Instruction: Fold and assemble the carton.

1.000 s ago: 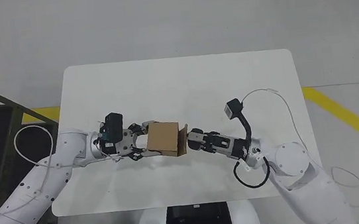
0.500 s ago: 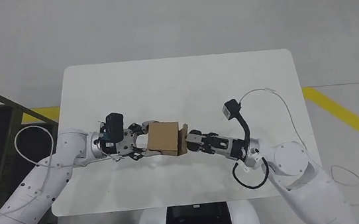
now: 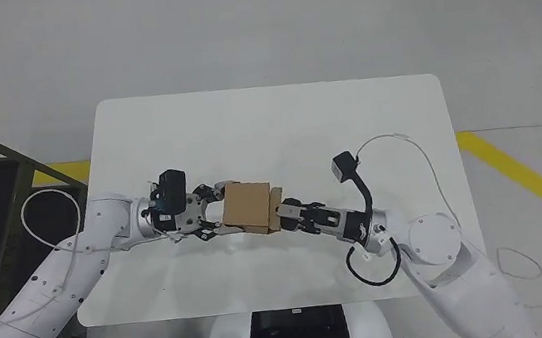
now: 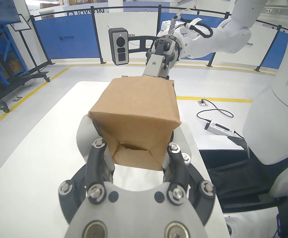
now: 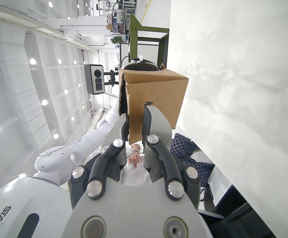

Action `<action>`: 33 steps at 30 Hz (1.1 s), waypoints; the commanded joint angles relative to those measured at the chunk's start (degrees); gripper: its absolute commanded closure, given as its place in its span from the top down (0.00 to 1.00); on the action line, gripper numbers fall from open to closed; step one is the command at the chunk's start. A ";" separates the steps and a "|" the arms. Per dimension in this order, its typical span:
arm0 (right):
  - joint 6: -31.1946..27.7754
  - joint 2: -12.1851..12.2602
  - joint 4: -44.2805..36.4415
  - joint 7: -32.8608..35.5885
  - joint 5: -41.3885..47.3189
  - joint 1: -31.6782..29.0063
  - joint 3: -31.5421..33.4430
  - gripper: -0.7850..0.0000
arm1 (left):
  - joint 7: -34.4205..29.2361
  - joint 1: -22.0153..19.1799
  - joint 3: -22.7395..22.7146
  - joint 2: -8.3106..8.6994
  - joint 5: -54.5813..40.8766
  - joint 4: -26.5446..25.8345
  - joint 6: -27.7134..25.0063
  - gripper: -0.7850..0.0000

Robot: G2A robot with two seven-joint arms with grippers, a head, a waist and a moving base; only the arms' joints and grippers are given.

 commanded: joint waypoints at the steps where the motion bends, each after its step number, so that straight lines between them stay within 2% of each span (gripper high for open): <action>1: 0.03 0.00 -0.01 -0.17 0.04 0.09 -0.05 0.12 | 0.04 0.03 -0.08 -0.01 0.18 -0.03 0.00 0.40; 7: -0.16 0.00 -0.27 -0.26 0.32 0.36 -0.41 0.12 | 0.06 0.33 -0.21 -0.07 0.81 -0.05 0.00 0.41; 20: 0.22 -0.03 -0.57 -0.80 -0.05 1.09 -1.30 0.04 | -0.63 1.04 -1.41 -0.39 3.51 -1.19 0.36 0.41; 26: 0.28 -0.02 -0.93 -1.66 -0.22 0.92 -1.53 0.05 | -0.86 1.46 -1.72 -0.65 4.16 -1.68 0.51 0.41; 29: 0.38 -0.01 -1.20 -1.96 -0.10 0.76 -1.58 0.11 | -0.80 1.54 -1.91 -0.80 4.02 -1.64 0.44 0.41; 31: 0.50 0.02 -1.34 -2.11 -0.09 0.64 -1.50 0.27 | -0.94 1.55 -2.09 -0.89 3.92 -1.52 0.44 0.41; 33: 0.62 0.07 -1.52 -2.39 -0.15 0.45 -1.22 0.36 | -0.82 1.64 -2.30 -0.97 3.59 -1.33 0.26 0.41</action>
